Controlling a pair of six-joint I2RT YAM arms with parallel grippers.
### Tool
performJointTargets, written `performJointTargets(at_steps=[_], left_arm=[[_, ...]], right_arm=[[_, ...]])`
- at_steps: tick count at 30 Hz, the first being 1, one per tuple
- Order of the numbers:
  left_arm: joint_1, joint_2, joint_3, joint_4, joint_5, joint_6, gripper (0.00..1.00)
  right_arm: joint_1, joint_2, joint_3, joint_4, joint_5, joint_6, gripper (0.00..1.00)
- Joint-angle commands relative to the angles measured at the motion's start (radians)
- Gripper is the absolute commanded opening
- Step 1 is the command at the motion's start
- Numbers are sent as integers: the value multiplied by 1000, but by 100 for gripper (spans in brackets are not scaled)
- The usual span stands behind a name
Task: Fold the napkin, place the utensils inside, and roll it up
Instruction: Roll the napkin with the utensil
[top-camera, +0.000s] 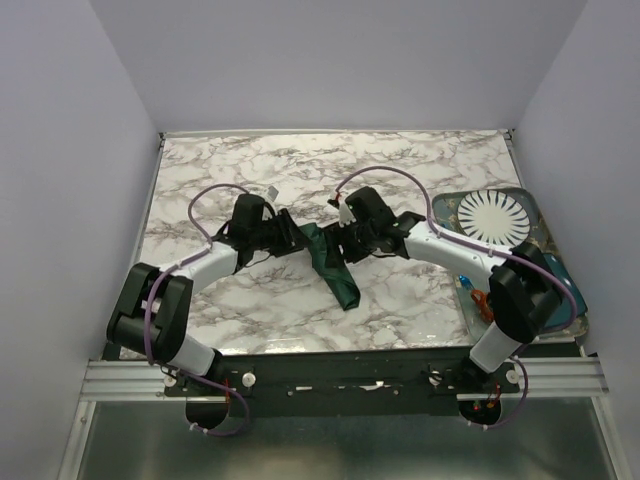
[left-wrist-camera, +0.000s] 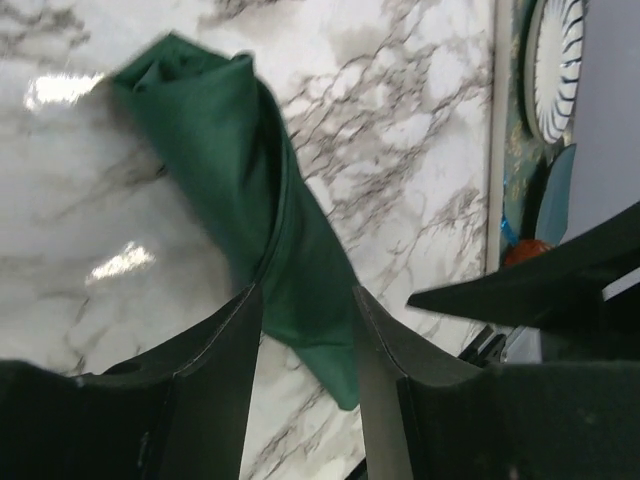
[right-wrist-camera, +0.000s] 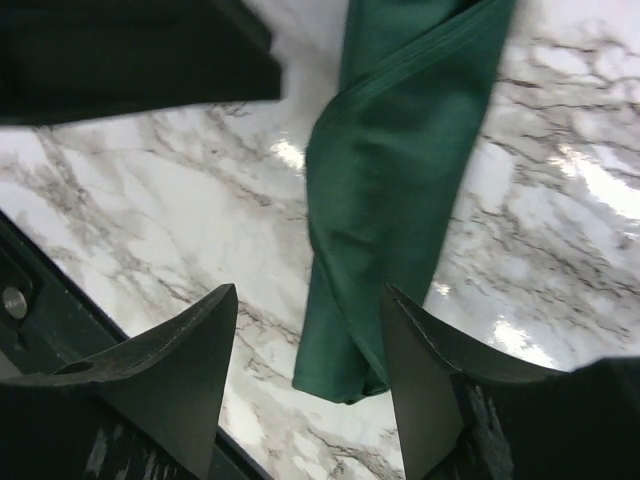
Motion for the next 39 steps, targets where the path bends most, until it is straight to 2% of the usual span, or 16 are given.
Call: performJointTargets(at_steps=[1, 6, 12, 19, 25, 28, 29, 34, 35, 39], left_arm=[[-14, -39, -92, -43, 21, 11, 50], [-18, -7, -146, 70, 76, -16, 52], [-20, 88, -149, 190, 131, -32, 49], [-20, 163, -143, 261, 140, -32, 49], [-21, 173, -158, 290, 134, -51, 44], [-20, 180, -161, 299, 139, -57, 39], [-21, 180, -164, 304, 137, -62, 33], [-21, 150, -178, 272, 108, -52, 23], [-20, 147, -181, 265, 105, -46, 18], [-20, 137, -189, 261, 100, -49, 14]], right_arm=[[-65, -36, -16, -31, 3, 12, 68], [-89, -47, -29, -25, -26, 13, 68], [-90, -39, -38, -19, -44, 13, 68], [-92, -19, -38, -10, -69, 10, 68], [-90, -6, -32, -7, -80, 5, 68], [-90, 5, -27, -5, -90, 5, 68], [-90, 8, -22, -2, -96, 5, 68], [-90, 11, -15, -1, -98, 5, 68], [-90, 14, -13, -2, -98, 7, 68], [-90, 17, -9, -2, -103, 7, 68]])
